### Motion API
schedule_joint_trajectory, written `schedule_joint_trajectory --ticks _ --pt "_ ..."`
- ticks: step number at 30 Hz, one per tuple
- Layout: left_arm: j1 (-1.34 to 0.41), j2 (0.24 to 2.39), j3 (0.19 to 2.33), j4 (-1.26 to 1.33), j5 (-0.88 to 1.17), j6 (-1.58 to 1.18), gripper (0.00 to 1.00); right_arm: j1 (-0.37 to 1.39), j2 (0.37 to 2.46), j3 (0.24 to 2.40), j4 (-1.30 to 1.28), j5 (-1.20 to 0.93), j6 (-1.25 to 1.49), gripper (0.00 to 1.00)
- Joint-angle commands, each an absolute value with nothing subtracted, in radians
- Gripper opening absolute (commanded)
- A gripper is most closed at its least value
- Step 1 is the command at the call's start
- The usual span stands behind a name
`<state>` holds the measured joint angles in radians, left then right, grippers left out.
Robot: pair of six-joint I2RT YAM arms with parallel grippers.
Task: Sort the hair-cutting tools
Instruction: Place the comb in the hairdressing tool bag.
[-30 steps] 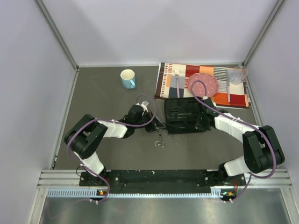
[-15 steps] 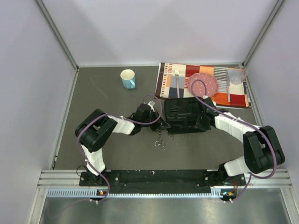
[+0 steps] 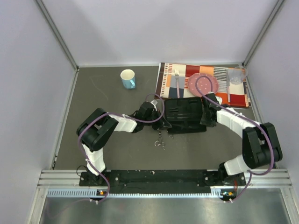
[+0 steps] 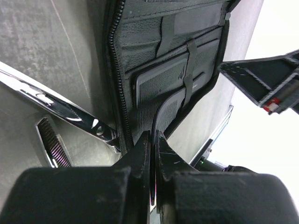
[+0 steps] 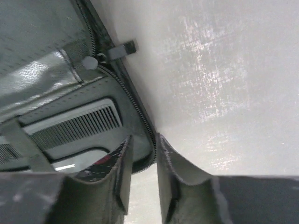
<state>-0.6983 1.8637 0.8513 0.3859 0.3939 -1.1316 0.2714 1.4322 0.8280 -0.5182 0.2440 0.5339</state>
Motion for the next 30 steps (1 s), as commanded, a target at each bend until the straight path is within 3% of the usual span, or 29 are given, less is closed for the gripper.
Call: schedule_joint_trajectory --ticks 1,2,5,26,28,30 --pt "-0.712 1.891 0.882 0.314 0.36 -1.095 0.0 0.252 1.502 0.859 -0.512 0.227 0.528 0.21" --pt "-0.713 1.893 0.885 0.314 0.36 -1.095 0.0 0.253 1.52 0.858 -0.508 0.219 0.529 0.12" --pt "-0.715 1.904 0.899 0.313 0.368 -1.1 0.0 0.252 1.542 0.85 -0.494 0.21 0.545 0.0" --pt "-0.779 2.003 0.962 0.322 0.348 -1.213 0.0 0.252 1.529 0.822 -0.462 0.172 0.569 0.0" --pt "-0.778 2.008 0.971 0.308 0.353 -1.201 0.05 0.252 1.528 0.819 -0.462 0.176 0.568 0.0" --pt "-0.778 2.013 0.979 0.289 0.36 -1.187 0.18 0.252 1.526 0.819 -0.46 0.175 0.568 0.0"
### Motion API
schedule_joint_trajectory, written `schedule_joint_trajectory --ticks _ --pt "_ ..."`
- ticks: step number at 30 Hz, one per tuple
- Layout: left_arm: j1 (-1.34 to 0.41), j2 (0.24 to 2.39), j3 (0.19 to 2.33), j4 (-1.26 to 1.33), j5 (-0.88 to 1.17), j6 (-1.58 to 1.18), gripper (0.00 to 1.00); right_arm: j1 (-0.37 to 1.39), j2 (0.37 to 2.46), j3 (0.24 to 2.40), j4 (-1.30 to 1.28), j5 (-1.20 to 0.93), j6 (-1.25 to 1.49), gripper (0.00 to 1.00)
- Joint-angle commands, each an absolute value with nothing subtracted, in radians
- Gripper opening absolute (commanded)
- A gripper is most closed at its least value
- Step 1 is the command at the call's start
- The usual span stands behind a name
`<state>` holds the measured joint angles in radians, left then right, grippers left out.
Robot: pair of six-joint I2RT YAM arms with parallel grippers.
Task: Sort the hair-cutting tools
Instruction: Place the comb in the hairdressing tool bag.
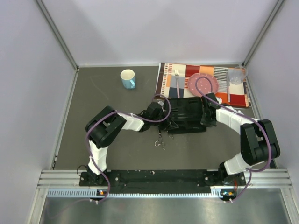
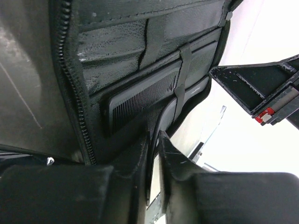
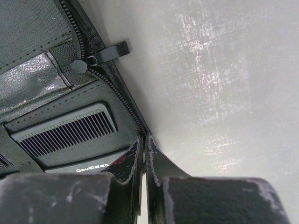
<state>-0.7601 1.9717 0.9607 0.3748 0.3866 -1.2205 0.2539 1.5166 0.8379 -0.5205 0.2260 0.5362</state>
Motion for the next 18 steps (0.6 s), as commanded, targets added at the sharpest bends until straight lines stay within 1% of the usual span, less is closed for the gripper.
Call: schedule_joint_trajectory --ticks 1,2,4,5,7,8,12,18 --pt "-0.778 2.011 0.982 0.281 0.357 -1.181 0.25 0.252 1.525 0.821 -0.46 0.178 0.569 0.0" --pt "-0.778 2.005 0.983 0.275 0.354 -1.174 0.36 0.252 1.525 0.819 -0.46 0.178 0.568 0.0" --pt "-0.779 1.996 0.991 0.238 0.347 -1.151 0.43 0.252 1.525 0.819 -0.46 0.178 0.568 0.0" --pt "-0.779 1.984 0.994 0.226 0.341 -1.143 0.5 0.252 1.525 0.819 -0.46 0.179 0.569 0.0" --pt "-0.778 1.968 0.996 0.192 0.324 -1.121 0.57 0.252 1.526 0.819 -0.459 0.179 0.569 0.0" --pt "-0.779 1.948 0.994 0.18 0.316 -1.108 0.64 0.252 1.528 0.819 -0.457 0.178 0.569 0.0" --pt "-0.778 1.904 0.994 0.098 0.279 -1.059 0.73 0.252 1.531 0.819 -0.457 0.181 0.568 0.0" --pt "-0.779 1.841 0.982 -0.024 0.213 -1.0 0.76 0.25 1.535 0.818 -0.454 0.183 0.565 0.0"
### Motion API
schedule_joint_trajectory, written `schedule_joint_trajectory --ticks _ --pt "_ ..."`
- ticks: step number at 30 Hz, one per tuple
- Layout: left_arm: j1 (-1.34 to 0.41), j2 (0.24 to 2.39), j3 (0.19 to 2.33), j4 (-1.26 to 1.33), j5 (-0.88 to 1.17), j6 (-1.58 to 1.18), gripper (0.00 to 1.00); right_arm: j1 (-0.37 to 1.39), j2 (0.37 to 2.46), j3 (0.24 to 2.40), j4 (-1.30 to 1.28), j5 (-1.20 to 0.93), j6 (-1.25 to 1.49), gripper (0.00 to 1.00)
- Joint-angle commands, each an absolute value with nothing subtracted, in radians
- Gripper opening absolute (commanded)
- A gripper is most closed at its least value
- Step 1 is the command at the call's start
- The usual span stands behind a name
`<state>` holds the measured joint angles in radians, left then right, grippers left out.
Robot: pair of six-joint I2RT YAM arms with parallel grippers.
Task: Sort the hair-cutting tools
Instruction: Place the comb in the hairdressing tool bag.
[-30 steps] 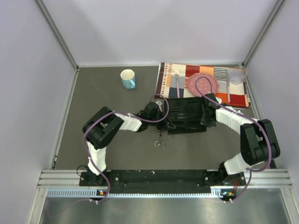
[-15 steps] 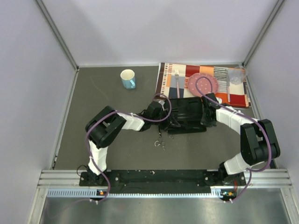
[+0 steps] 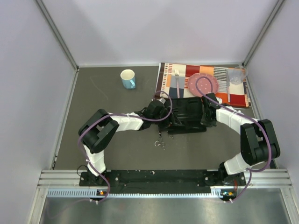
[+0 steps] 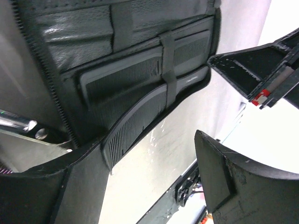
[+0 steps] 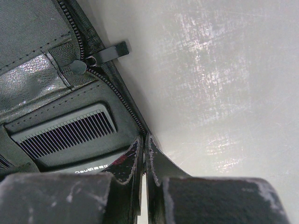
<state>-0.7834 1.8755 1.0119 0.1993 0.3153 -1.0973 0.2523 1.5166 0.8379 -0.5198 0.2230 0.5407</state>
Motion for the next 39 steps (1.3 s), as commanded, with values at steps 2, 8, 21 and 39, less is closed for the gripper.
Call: schedule_joint_trajectory --ticks 2,8,21,39 --pt "-0.779 1.824 0.98 -0.04 0.207 -0.994 0.76 0.252 1.537 0.816 -0.453 0.183 0.566 0.0" --pt "-0.778 1.757 0.989 -0.103 0.123 -0.956 0.74 0.252 1.542 0.816 -0.449 0.179 0.566 0.0" --pt "-0.778 1.766 1.017 -0.055 0.169 -0.922 0.65 0.252 1.554 0.807 -0.434 0.163 0.554 0.0" --pt "-0.742 1.611 1.032 -0.331 -0.061 -0.759 0.67 0.353 1.158 0.824 -0.468 0.158 0.428 0.42"
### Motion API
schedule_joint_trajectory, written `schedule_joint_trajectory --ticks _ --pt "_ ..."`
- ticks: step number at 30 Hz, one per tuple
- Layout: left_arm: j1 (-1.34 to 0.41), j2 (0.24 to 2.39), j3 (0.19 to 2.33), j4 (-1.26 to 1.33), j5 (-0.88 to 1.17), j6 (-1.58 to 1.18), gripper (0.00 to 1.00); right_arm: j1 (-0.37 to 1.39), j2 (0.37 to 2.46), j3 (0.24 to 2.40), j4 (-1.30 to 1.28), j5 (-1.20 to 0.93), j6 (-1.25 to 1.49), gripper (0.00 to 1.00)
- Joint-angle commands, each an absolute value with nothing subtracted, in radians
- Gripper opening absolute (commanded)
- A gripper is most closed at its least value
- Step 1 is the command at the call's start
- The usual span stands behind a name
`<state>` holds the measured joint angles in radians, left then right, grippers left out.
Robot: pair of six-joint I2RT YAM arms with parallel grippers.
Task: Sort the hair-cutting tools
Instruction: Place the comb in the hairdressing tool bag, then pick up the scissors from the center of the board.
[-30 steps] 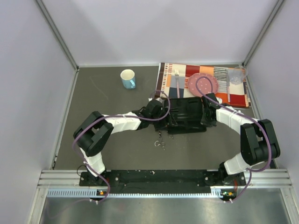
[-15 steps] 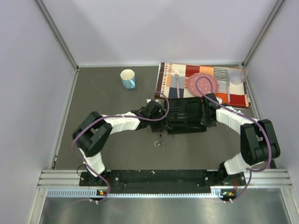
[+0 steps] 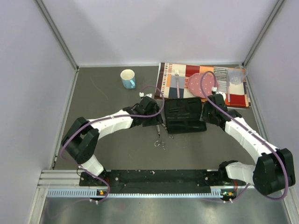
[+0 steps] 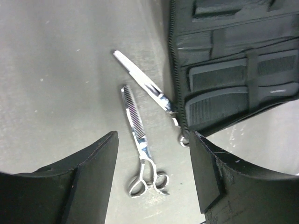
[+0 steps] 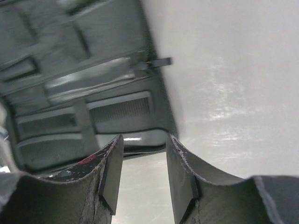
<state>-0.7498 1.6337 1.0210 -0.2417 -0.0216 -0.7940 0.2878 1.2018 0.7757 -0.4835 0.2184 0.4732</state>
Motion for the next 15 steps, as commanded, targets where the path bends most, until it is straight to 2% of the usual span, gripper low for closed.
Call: schedule_joint_trajectory --ticks 1,8,15 --pt "-0.742 1.611 1.026 -0.347 -0.06 -0.762 0.67 0.376 1.155 0.828 -0.468 0.14 0.41 0.42" --pt "-0.681 1.531 0.898 -0.354 -0.054 -0.793 0.67 0.803 1.264 0.871 -0.399 0.158 0.354 0.42" --pt "-0.531 1.336 0.72 -0.318 0.029 -0.779 0.67 0.965 1.506 0.942 -0.29 0.215 0.357 0.37"
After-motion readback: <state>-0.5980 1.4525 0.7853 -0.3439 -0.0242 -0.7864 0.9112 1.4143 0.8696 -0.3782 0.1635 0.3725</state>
